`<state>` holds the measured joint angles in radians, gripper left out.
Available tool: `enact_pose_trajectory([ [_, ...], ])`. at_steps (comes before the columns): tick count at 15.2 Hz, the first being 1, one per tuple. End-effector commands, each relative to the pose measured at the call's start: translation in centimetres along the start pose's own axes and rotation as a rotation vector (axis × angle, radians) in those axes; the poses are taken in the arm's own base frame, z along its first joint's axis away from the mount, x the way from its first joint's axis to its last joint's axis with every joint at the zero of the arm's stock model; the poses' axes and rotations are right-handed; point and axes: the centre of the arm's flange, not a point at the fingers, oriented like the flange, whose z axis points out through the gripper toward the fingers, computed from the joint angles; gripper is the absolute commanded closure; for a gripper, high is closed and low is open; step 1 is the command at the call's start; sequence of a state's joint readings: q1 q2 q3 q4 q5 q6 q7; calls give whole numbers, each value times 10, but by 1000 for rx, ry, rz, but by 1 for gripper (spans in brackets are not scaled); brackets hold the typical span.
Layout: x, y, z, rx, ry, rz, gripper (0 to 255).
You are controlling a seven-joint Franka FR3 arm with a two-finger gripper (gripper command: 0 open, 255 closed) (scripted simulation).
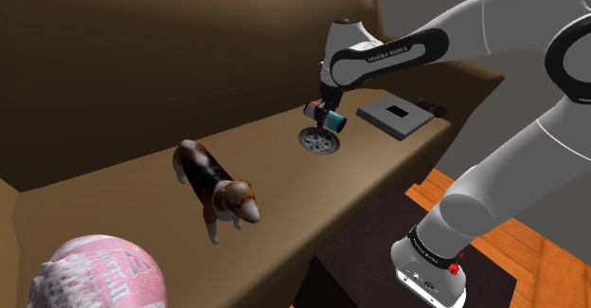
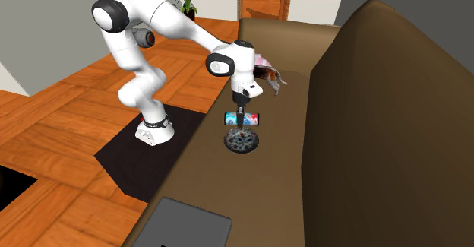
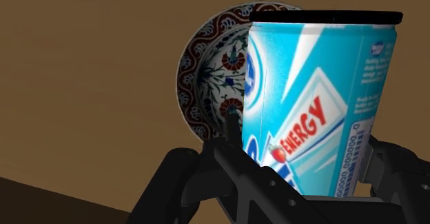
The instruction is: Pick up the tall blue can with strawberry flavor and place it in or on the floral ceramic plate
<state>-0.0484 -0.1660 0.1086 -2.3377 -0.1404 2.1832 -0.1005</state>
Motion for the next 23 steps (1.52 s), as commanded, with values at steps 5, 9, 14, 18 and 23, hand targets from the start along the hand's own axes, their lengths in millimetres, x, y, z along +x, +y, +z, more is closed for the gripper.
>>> enact_pose_trajectory([
  [5, 0, 12, 28, 0, 1, -2, 255],
  [9, 0, 10, 49, 0, 1, -2, 255],
  [14, 0, 6, 72, 0, 1, -2, 255],
  [18, 0, 6, 72, 0, 1, -2, 255],
  [23, 0, 7, 72, 0, 1, -2, 0],
])
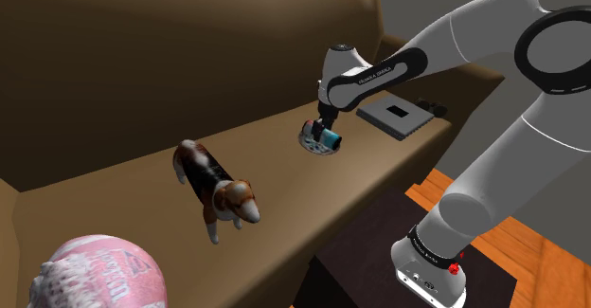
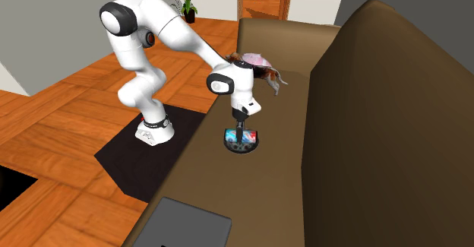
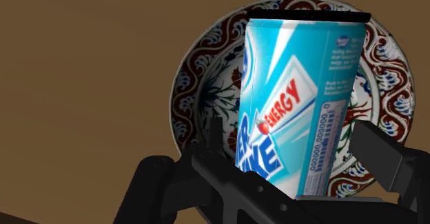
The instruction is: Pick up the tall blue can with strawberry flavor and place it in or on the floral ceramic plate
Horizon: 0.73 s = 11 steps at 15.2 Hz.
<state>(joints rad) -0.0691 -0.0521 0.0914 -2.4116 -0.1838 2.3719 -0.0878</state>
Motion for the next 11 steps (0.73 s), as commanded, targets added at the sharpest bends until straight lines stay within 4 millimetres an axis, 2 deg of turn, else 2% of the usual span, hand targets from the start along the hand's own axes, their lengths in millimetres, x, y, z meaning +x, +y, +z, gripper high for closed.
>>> enact_pose_trajectory([
  [1, 0, 0, 0, 0, 0, 0, 0],
  [4, 0, 0, 0, 0, 0, 0, 0],
  [8, 0, 0, -50, 0, 0, 0, 0],
  [11, 0, 0, -50, 0, 0, 0, 0],
])
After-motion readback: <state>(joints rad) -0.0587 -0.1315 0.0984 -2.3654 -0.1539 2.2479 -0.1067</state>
